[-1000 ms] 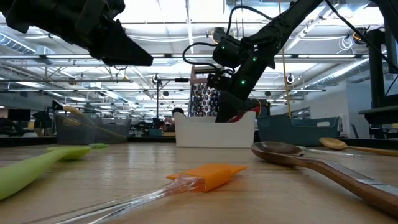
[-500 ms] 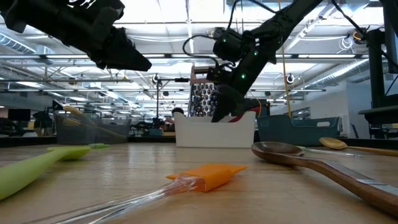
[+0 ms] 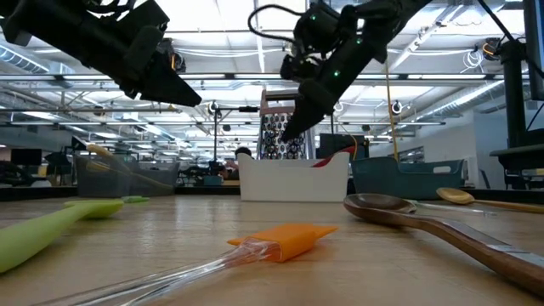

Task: Pick & Place Kitchen Items
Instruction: Put the brown spoon into the white bin

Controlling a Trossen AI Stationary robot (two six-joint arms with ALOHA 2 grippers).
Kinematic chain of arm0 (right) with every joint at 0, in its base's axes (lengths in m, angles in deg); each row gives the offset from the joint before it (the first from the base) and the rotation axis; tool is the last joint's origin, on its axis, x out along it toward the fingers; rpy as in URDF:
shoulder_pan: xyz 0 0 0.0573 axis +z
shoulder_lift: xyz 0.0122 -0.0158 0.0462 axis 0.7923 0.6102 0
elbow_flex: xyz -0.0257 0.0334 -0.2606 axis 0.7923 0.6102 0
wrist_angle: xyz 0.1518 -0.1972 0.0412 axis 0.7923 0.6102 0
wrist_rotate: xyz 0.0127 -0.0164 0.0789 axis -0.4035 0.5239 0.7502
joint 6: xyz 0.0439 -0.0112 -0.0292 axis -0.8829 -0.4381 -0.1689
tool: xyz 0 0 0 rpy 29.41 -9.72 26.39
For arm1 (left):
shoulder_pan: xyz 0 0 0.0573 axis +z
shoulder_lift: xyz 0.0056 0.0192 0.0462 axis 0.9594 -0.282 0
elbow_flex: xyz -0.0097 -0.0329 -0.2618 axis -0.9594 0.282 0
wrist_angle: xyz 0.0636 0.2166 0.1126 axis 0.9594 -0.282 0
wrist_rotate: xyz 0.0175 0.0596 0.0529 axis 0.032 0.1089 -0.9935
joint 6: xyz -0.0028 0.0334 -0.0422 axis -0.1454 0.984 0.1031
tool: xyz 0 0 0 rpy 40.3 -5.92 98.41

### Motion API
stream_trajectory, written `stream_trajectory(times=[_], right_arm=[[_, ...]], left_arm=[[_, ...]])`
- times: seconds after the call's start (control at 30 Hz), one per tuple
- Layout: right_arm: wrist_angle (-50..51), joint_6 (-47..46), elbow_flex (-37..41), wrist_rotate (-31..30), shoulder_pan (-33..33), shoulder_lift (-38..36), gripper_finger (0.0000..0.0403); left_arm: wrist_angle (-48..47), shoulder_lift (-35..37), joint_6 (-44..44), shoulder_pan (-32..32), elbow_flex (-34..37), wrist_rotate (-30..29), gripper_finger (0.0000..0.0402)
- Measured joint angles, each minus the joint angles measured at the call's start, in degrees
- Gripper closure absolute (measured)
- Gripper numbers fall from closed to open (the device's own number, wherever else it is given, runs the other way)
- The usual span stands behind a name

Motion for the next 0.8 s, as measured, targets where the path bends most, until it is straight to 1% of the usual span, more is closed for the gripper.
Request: stream_trajectory(times=[0.17, 0.5, 0.8], right_arm=[[0.45, 0.39, 0.00, 0.13, 4.04, -0.22, 0.0224], [1.04, 1.71, 0.00, 0.21, 12.08, -0.22, 0.0194], [1.07, -0.56, 0.00, 0.36, 18.73, -0.22, 0.0193]], left_arm=[[0.02, 0.00, 0.00, 0.00, 0.00, 0.00, 0.0286], [0.07, 0.00, 0.04, 0.00, 0.00, 0.00, 0.0286], [0.14, 0.00, -0.09, 0.00, 0.00, 0.00, 0.0286]])
